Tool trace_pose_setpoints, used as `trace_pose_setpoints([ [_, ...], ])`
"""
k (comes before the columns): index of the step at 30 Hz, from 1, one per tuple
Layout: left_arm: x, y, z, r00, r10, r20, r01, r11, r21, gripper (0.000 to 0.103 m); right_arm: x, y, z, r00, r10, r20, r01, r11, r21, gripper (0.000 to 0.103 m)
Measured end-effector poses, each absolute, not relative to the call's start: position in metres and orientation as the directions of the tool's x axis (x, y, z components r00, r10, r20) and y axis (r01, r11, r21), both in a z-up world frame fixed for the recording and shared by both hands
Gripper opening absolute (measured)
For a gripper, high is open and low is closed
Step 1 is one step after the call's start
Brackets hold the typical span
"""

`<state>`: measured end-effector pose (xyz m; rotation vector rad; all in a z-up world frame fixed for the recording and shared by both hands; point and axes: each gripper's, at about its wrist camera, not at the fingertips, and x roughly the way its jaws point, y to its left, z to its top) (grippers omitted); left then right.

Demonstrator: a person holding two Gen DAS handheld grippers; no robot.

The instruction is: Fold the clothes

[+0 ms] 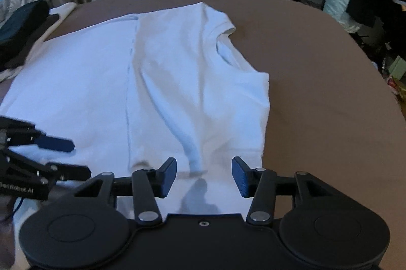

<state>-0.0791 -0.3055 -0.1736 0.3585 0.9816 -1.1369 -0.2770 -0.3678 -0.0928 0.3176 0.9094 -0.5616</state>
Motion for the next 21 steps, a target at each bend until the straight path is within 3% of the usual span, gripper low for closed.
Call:
trace_pose_setpoints([
  [9,-0.115,-0.286,-0.163,-0.106,-0.646,-0.756,0.917,0.230,-0.326,0.064,-0.329,-0.382,-0.073,0.463,-0.097,-0.881,0.606,0.759,0.236,0.064],
  [14,-0.141,-0.290,-0.179,-0.222,-0.603,-0.766,0.939,0.081,-0.336,0.067,-0.348,-0.390,-0.095,0.412,0.009,-0.911,0.620,0.730,0.287,0.068],
  [18,-0.149,-0.295,-0.200,-0.290,-0.590,-0.754,0.912,0.069,-0.405,0.068,-0.363,-0.396,-0.119,0.358,0.037,-0.933,0.603,0.754,0.262,0.069],
  [21,-0.155,-0.300,-0.216,-0.326,-0.565,-0.758,0.896,0.070,-0.438,0.068,-0.376,-0.399,-0.141,0.412,0.107,-0.905,0.574,0.741,0.348,0.068],
])
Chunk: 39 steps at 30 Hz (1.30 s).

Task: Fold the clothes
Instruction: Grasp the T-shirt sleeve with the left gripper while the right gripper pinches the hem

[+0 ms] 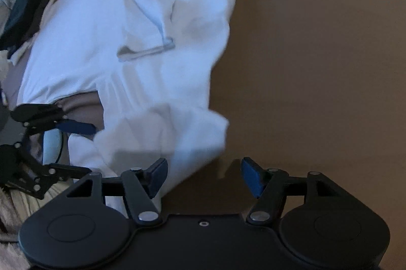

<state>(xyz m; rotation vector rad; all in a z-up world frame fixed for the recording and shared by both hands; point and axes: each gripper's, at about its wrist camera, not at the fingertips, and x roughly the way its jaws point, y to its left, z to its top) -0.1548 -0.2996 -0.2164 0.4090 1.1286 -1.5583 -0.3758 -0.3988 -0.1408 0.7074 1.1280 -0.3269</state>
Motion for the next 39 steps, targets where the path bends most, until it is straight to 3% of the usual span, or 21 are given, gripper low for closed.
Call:
trace_pose_setpoints([
  [2,-0.160,-0.301,-0.221,-0.340,-0.553,-0.760,0.896,0.054,-0.441,0.068,-0.380,-0.395,-0.151,0.474,0.150,-0.868,0.531,0.737,0.418,0.041],
  [3,-0.163,-0.300,-0.220,-0.339,-0.558,-0.758,0.900,0.043,-0.434,0.068,-0.380,-0.391,-0.152,0.509,0.166,-0.845,0.501,0.741,0.447,0.010],
  [4,-0.163,-0.299,-0.219,-0.339,-0.566,-0.751,0.901,0.035,-0.433,0.068,-0.376,-0.386,-0.149,0.537,0.162,-0.828,0.470,0.758,0.453,0.007],
  [8,-0.153,-0.290,-0.209,-0.372,-0.644,-0.668,0.868,0.012,-0.496,0.068,-0.361,-0.371,-0.134,0.644,0.158,-0.748,0.339,0.818,0.465,0.007],
  [11,-0.137,-0.283,-0.207,-0.395,-0.693,-0.603,0.819,0.031,-0.573,0.068,-0.343,-0.373,-0.109,0.752,0.188,-0.632,0.252,0.804,0.539,0.007],
  [14,-0.123,-0.279,-0.205,-0.363,-0.729,-0.581,0.793,0.086,-0.603,0.068,-0.314,-0.383,-0.093,0.806,0.164,-0.569,0.225,0.804,0.551,0.007],
  [17,-0.113,-0.277,-0.204,-0.332,-0.737,-0.589,0.778,0.140,-0.613,0.071,-0.274,-0.398,-0.093,0.818,0.098,-0.567,0.277,0.797,0.536,0.007],
  [20,-0.111,-0.275,-0.210,-0.315,-0.728,-0.610,0.760,0.191,-0.621,0.080,-0.238,-0.411,-0.109,0.789,0.052,-0.613,0.355,0.775,0.523,0.007],
  [22,-0.112,-0.276,-0.218,-0.306,-0.714,-0.630,0.749,0.229,-0.622,0.080,-0.223,-0.418,-0.122,0.761,0.047,-0.647,0.394,0.758,0.519,0.010],
  [24,-0.114,-0.277,-0.225,-0.291,-0.703,-0.649,0.750,0.253,-0.611,0.072,-0.220,-0.424,-0.131,0.745,0.061,-0.664,0.429,0.719,0.547,0.013],
  [25,-0.115,-0.278,-0.227,-0.273,-0.689,-0.671,0.767,0.266,-0.584,0.049,-0.220,-0.427,-0.136,0.741,0.070,-0.668,0.437,0.704,0.559,0.018],
  [26,-0.116,-0.279,-0.225,-0.245,-0.669,-0.701,0.791,0.281,-0.544,0.018,-0.221,-0.428,-0.138,0.738,0.073,-0.671,0.448,0.691,0.567,0.023],
  [27,-0.114,-0.279,-0.223,-0.232,-0.659,-0.715,0.799,0.290,-0.527,0.008,-0.224,-0.429,-0.140,0.732,0.071,-0.677,0.462,0.679,0.571,0.040],
  [29,-0.105,-0.274,-0.216,-0.263,-0.682,-0.682,0.770,0.277,-0.574,0.004,-0.237,-0.426,-0.135,0.720,0.034,-0.693,0.503,0.662,0.555,0.057],
  [33,-0.090,-0.259,-0.196,-0.315,-0.776,-0.546,0.708,0.191,-0.680,0.004,-0.270,-0.424,-0.117,0.734,0.032,-0.678,0.488,0.670,0.560,0.057],
  [39,-0.072,-0.245,-0.182,-0.313,-0.862,-0.398,0.608,0.140,-0.781,0.004,-0.303,-0.413,-0.113,0.744,0.211,-0.634,0.358,0.675,0.645,0.057],
])
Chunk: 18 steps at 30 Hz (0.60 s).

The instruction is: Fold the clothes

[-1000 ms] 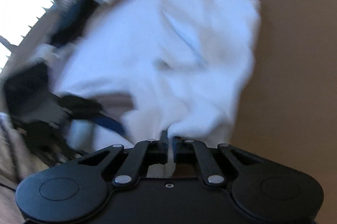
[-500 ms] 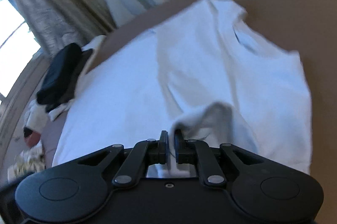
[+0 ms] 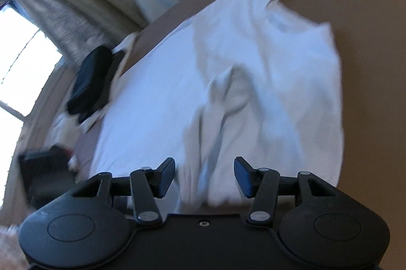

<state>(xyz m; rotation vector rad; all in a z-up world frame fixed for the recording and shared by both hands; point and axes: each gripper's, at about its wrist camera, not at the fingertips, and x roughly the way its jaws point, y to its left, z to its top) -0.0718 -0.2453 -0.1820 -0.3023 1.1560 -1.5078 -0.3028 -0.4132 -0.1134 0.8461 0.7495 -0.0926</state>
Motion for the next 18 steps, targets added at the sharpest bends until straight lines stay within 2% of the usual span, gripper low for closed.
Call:
trace_pose_setpoints([
  [2,-0.060,-0.247,-0.175,-0.271,-0.888,-0.371,0.593,0.149,-0.791,0.004,-0.309,-0.410,-0.116,0.751,0.235,-0.617,0.337,0.667,0.664,0.057],
  [6,-0.027,-0.266,-0.139,-0.149,-0.915,-0.375,0.654,0.194,-0.731,0.004,-0.307,-0.413,-0.108,0.807,0.166,-0.567,0.331,0.668,0.667,0.057],
  [8,-0.002,-0.278,-0.126,-0.092,-0.928,-0.360,0.634,0.225,-0.740,0.004,-0.298,-0.414,-0.096,0.801,0.059,-0.596,0.379,0.720,0.581,0.057],
  [11,0.051,-0.287,-0.128,-0.012,-0.942,-0.337,0.446,0.296,-0.845,0.008,-0.283,-0.409,-0.086,0.736,-0.126,-0.665,0.467,0.806,0.364,0.057],
  [12,0.068,-0.288,-0.140,0.020,-0.944,-0.329,0.358,0.314,-0.879,0.014,-0.279,-0.409,-0.087,0.712,-0.160,-0.683,0.483,0.819,0.311,0.057],
  [13,0.084,-0.289,-0.153,0.052,-0.944,-0.325,0.271,0.326,-0.905,0.040,-0.273,-0.409,-0.092,0.674,-0.195,-0.713,0.508,0.823,0.256,0.057],
  [14,0.094,-0.284,-0.169,0.073,-0.943,-0.325,0.212,0.333,-0.919,0.075,-0.267,-0.410,-0.100,0.616,-0.236,-0.752,0.545,0.817,0.190,0.058],
  [15,0.103,-0.279,-0.185,0.097,-0.937,-0.337,0.155,0.348,-0.924,0.077,-0.260,-0.411,-0.111,0.528,-0.287,-0.799,0.590,0.801,0.101,0.058],
  [16,0.105,-0.268,-0.197,0.126,-0.909,-0.396,0.121,0.411,-0.904,0.076,-0.256,-0.412,-0.122,0.445,-0.325,-0.835,0.625,0.780,0.029,0.058],
  [18,0.100,-0.250,-0.210,0.121,-0.887,-0.446,0.141,0.460,-0.877,0.076,-0.263,-0.413,-0.131,0.463,-0.323,-0.826,0.642,0.764,0.061,0.057],
])
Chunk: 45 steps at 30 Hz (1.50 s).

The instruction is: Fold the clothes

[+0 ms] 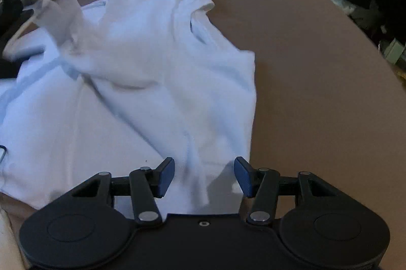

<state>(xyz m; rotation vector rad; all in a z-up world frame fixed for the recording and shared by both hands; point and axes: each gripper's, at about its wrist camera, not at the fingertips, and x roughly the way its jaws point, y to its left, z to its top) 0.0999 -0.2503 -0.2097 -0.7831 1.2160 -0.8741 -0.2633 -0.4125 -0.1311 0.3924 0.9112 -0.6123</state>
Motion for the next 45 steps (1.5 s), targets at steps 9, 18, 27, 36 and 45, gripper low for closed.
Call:
trace_pose_setpoints([
  [9,0.086,-0.222,-0.187,0.143,-0.820,-0.555,0.317,0.569,-0.759,0.077,-0.271,-0.411,-0.124,0.593,-0.386,-0.707,0.584,0.811,0.046,0.001],
  [18,0.096,-0.262,-0.194,0.222,-0.705,-0.674,0.376,0.700,-0.608,0.078,-0.239,-0.386,-0.103,0.555,-0.517,-0.652,0.507,0.831,-0.227,0.043],
  [27,0.103,-0.253,-0.174,0.291,-0.725,-0.625,0.421,0.683,-0.597,0.013,-0.119,-0.335,-0.113,0.734,-0.207,-0.647,-0.041,0.937,-0.347,0.035],
  [36,0.102,-0.223,-0.164,0.393,-0.610,-0.688,0.475,0.776,-0.416,0.013,-0.079,-0.361,-0.120,0.744,-0.241,-0.623,0.003,0.934,-0.358,0.003],
  [45,0.112,-0.236,-0.177,0.366,-0.673,-0.643,0.416,0.736,-0.533,0.016,-0.093,-0.525,-0.113,0.775,0.064,-0.629,0.170,0.937,0.305,0.006],
])
